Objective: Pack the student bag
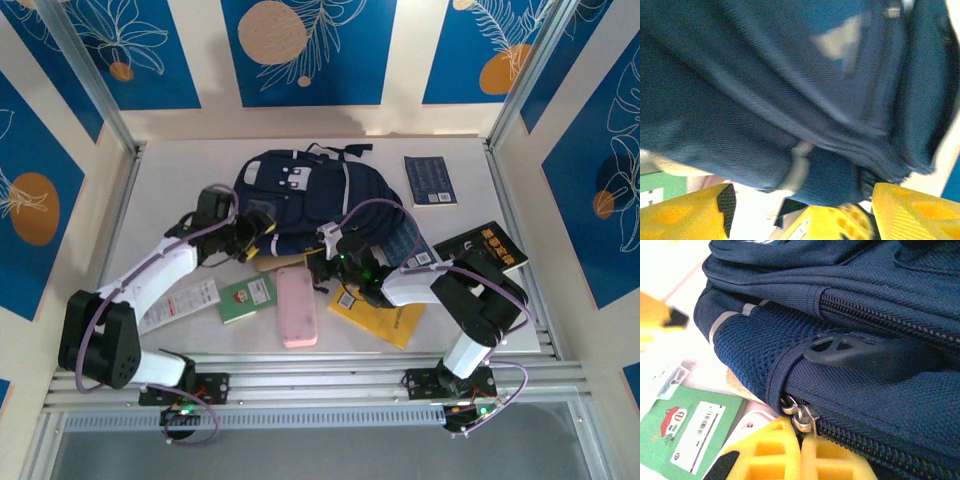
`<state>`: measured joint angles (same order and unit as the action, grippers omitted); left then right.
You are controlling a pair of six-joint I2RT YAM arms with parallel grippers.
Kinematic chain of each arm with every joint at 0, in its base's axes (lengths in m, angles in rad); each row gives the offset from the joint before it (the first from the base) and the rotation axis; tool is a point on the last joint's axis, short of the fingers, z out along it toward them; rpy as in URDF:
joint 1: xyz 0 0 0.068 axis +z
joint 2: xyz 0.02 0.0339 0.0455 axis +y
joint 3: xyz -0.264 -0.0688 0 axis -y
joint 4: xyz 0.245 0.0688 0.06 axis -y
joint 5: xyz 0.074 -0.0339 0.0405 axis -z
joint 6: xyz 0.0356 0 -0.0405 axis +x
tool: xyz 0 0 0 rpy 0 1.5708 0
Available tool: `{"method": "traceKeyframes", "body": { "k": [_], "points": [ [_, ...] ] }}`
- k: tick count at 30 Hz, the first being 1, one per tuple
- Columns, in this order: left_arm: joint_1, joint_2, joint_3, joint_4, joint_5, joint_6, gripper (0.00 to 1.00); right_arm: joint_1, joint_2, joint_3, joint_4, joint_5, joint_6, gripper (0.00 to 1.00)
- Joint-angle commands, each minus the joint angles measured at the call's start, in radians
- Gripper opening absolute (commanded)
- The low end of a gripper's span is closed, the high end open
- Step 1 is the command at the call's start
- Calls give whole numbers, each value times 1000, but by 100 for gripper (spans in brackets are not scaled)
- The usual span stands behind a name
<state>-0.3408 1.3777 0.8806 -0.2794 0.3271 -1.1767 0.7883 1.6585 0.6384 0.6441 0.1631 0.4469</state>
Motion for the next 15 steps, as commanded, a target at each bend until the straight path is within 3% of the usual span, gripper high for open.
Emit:
{"method": "traceKeyframes", "body": {
  "k": [1,8,12,15],
  "points": [
    [-26,-22,-37,136,-45,-159,71,-3,-19,12,112,-26,66,0],
    [-54,75,-39,198,-88,-227,67,-4,-19,11,124,-50,87,0],
    [-60,123,-40,232,-104,-226,58,-4,-16,8,110,-68,78,0],
    [-60,161,-35,246,-99,-205,46,-4,-11,-2,103,-73,68,0]
  ]
}}
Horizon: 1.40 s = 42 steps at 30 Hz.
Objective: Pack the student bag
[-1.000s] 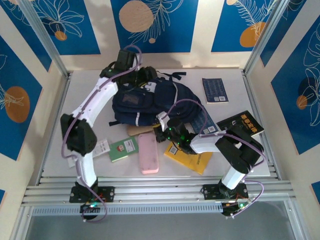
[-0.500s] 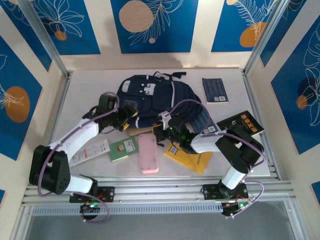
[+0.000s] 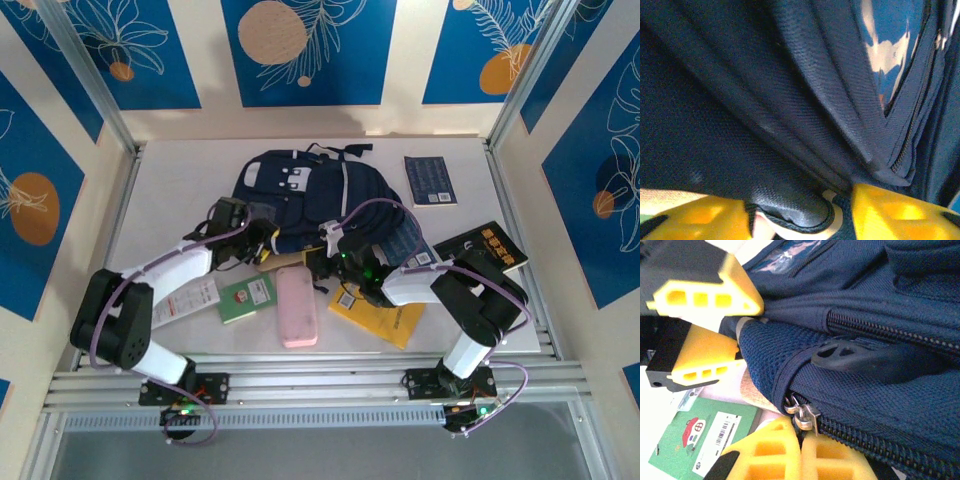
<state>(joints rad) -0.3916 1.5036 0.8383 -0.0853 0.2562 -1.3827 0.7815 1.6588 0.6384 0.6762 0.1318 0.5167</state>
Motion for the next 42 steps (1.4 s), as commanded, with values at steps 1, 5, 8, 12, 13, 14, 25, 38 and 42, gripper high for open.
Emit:
{"method": "traceKeyframes", "body": {
  "k": [1,5,8,12,13,14,25,38,42],
  "points": [
    [-10,46,5,59,-28,5,42,1,-6,-6,71,-47,-7,0],
    [-13,76,-2,94,-28,22,15,-4,12,-15,70,-57,-12,0],
    [-13,82,-10,117,-24,23,0,-11,26,-20,62,-54,-18,0],
    [-15,65,-7,106,-39,40,0,-15,37,-28,58,-55,-33,6],
    [-16,63,-4,101,-41,44,0,-14,39,-29,58,-57,-37,7],
    [-16,60,-1,95,-43,48,0,-16,40,-31,59,-56,-38,8],
    [-17,52,1,75,-46,67,0,-18,37,-37,53,-53,-52,21],
    [-17,47,10,67,-52,75,0,-18,49,-43,45,-63,-58,7],
    [-17,40,10,58,-61,83,0,-19,34,-56,28,-60,-72,0]
  ]
}}
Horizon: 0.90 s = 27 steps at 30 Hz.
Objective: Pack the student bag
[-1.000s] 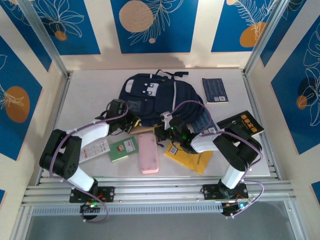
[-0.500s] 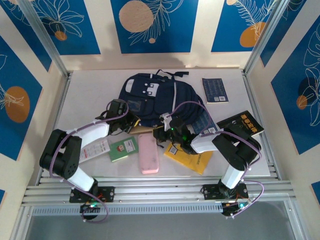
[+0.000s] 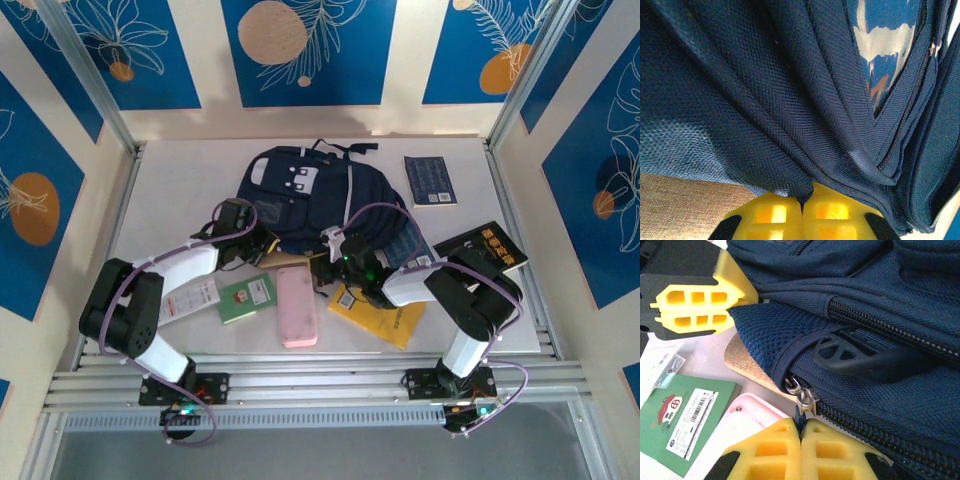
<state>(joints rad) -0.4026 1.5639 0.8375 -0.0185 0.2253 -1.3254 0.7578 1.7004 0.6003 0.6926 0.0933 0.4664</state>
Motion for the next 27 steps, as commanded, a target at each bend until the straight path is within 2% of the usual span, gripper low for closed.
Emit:
{"method": "traceKeyframes", "body": {
  "k": [1,11,27],
  "points": [
    [-6,-22,11,-10,-34,30,0,3,-15,-24,13,-19,-23,0],
    [2,-36,32,-55,-77,81,0,-21,-123,-72,-42,13,-45,0],
    [48,-50,40,-77,-103,117,0,-106,-236,-116,-143,-18,-6,0]
  ]
}}
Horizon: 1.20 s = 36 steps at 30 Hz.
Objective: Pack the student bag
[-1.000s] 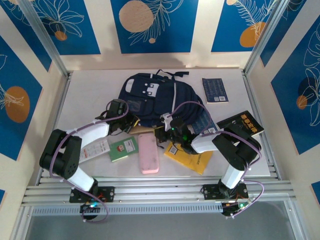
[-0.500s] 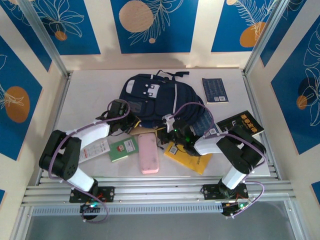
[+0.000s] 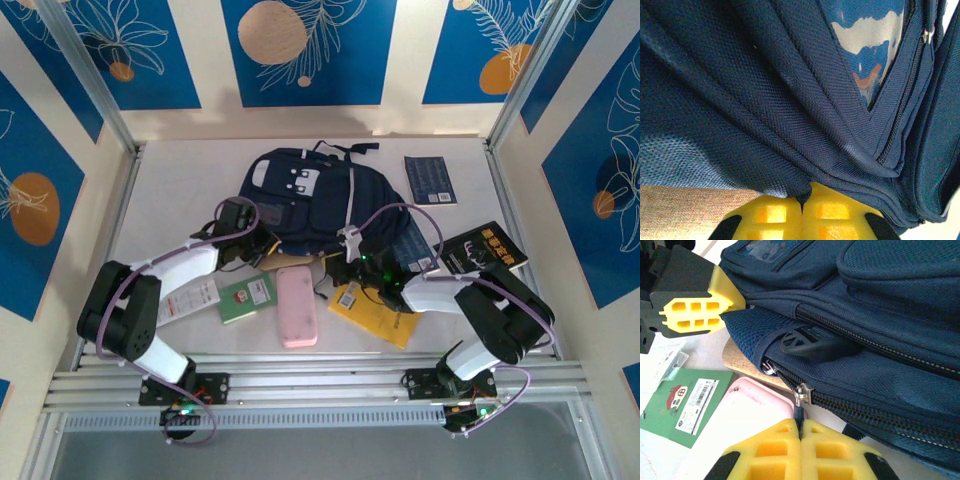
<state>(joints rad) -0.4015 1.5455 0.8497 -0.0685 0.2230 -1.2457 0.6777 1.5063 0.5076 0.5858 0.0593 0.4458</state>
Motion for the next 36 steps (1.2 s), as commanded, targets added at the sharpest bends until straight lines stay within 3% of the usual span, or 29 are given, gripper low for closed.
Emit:
{"method": "traceKeyframes", "body": {
  "k": [1,16,20,23,30,36],
  "points": [
    [51,-33,28,-27,-100,39,0,-29,-48,-28,-36,15,16,0],
    [75,-34,38,-31,-73,64,0,-86,-113,-31,-106,-124,6,0],
    [73,-38,41,-31,-59,63,0,-62,-78,27,-173,-160,0,28],
    [71,-47,45,-41,-62,62,0,14,-63,67,-219,-61,-50,38],
    [70,-59,51,-56,-67,63,0,120,-1,202,-409,207,-96,41],
    [70,-60,46,-55,-68,58,0,134,61,233,-416,204,-85,39]
  ]
}}
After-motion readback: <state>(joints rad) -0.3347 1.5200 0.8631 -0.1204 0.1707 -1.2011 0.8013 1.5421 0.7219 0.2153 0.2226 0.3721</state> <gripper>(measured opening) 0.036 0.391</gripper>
